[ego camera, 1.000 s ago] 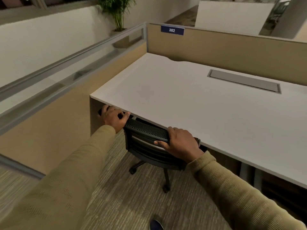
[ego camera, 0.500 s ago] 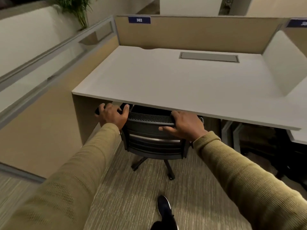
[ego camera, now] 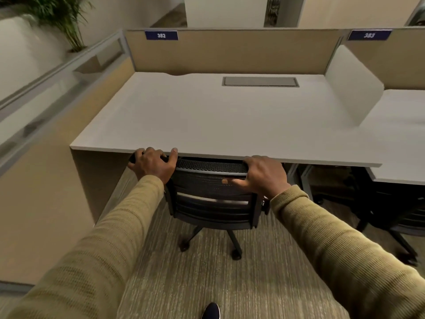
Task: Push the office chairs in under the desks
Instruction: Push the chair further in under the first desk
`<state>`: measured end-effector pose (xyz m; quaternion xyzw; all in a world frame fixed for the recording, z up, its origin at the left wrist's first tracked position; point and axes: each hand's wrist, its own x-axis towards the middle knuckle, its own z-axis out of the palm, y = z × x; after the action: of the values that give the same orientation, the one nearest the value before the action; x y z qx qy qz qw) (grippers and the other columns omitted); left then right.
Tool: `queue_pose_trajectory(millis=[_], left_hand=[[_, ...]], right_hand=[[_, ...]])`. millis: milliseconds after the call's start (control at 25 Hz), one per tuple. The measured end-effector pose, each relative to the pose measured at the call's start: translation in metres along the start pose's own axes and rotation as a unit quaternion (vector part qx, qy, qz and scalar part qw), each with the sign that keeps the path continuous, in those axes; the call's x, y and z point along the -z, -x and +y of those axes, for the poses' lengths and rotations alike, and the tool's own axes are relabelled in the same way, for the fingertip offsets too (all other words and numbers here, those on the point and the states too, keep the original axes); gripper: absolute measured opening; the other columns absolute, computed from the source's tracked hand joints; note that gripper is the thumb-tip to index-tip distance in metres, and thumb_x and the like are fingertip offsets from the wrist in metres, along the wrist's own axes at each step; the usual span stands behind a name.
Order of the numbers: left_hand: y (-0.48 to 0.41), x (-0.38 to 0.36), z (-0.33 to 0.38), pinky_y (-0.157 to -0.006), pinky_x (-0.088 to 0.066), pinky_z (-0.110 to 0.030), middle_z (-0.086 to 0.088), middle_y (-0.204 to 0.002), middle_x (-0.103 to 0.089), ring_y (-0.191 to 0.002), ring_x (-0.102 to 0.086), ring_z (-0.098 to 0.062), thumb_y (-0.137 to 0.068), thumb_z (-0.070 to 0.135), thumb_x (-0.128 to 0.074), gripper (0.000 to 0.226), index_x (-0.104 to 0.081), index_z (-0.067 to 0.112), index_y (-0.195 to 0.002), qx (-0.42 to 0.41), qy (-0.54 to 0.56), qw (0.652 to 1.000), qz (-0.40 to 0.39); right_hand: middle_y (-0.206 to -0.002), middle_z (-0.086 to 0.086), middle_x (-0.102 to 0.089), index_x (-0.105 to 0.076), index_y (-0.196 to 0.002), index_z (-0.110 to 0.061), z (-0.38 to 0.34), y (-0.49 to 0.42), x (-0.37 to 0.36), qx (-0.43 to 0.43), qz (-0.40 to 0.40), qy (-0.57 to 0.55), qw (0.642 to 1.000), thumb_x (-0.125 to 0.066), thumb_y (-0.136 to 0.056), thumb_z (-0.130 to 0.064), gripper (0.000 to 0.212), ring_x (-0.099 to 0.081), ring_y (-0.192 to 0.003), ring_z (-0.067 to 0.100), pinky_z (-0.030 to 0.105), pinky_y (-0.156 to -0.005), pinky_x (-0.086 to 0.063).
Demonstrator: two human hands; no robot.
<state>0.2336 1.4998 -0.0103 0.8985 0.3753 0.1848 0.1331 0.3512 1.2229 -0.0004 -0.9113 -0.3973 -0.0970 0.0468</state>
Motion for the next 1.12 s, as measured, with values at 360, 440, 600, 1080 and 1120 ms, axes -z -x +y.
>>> queue_pose_trajectory(millis=[360,440,600,1080,1120], left_hand=[[-0.056,-0.028,0.016,-0.102,-0.028,-0.059,-0.007,-0.112,-0.065,-0.128,-0.039,-0.030,-0.095,0.062,-0.040,0.059,-0.071,0.012,-0.084,-0.022,-0.007,0.999,-0.030],[-0.062,-0.036,0.022,-0.101,-0.029,-0.060,-0.007,-0.113,-0.065,-0.129,-0.038,-0.031,-0.094,0.063,-0.038,0.061,-0.070,0.012,-0.087,-0.025,-0.012,0.999,-0.035],[-0.065,-0.051,0.032,-0.097,-0.030,-0.060,-0.008,-0.113,-0.064,-0.127,-0.039,-0.032,-0.091,0.066,-0.032,0.066,-0.070,0.012,-0.090,-0.013,-0.024,0.999,-0.026],[-0.051,-0.055,0.046,-0.107,-0.021,-0.068,-0.013,-0.132,-0.052,-0.135,-0.032,-0.034,-0.090,0.066,-0.024,0.072,-0.068,0.012,-0.107,-0.012,-0.049,0.998,-0.025],[-0.042,-0.056,0.049,-0.110,-0.015,-0.071,-0.015,-0.141,-0.046,-0.141,-0.026,-0.034,-0.091,0.067,-0.024,0.072,-0.065,0.013,-0.116,-0.020,-0.043,0.999,-0.024]], right_hand=[[-0.084,-0.002,-0.064,-0.061,-0.095,-0.020,0.019,-0.052,-0.016,-0.038,-0.020,0.024,0.999,-0.046,-0.072,-0.093,0.078,-0.061,-0.073,0.021,0.031,-0.060,-0.044],[-0.087,-0.001,-0.064,-0.060,-0.097,-0.020,0.028,-0.060,-0.020,-0.037,-0.021,0.029,0.999,-0.046,-0.072,-0.093,0.078,-0.061,-0.077,0.022,0.031,-0.061,-0.042],[-0.091,0.000,-0.064,-0.060,-0.100,-0.022,0.049,-0.079,-0.026,-0.030,-0.046,0.033,0.998,-0.043,-0.071,-0.088,0.074,-0.061,-0.080,0.022,0.031,-0.061,-0.041],[-0.141,0.013,-0.051,-0.040,-0.145,-0.015,0.038,-0.042,-0.033,-0.133,-0.005,-0.011,0.991,-0.058,-0.085,-0.064,0.079,-0.046,-0.131,0.033,0.050,-0.113,-0.033],[-0.152,0.015,-0.041,-0.035,-0.151,-0.014,0.032,-0.026,-0.036,-0.129,0.022,-0.018,0.991,-0.050,-0.089,-0.067,0.082,-0.035,-0.143,0.035,0.054,-0.120,-0.023]])
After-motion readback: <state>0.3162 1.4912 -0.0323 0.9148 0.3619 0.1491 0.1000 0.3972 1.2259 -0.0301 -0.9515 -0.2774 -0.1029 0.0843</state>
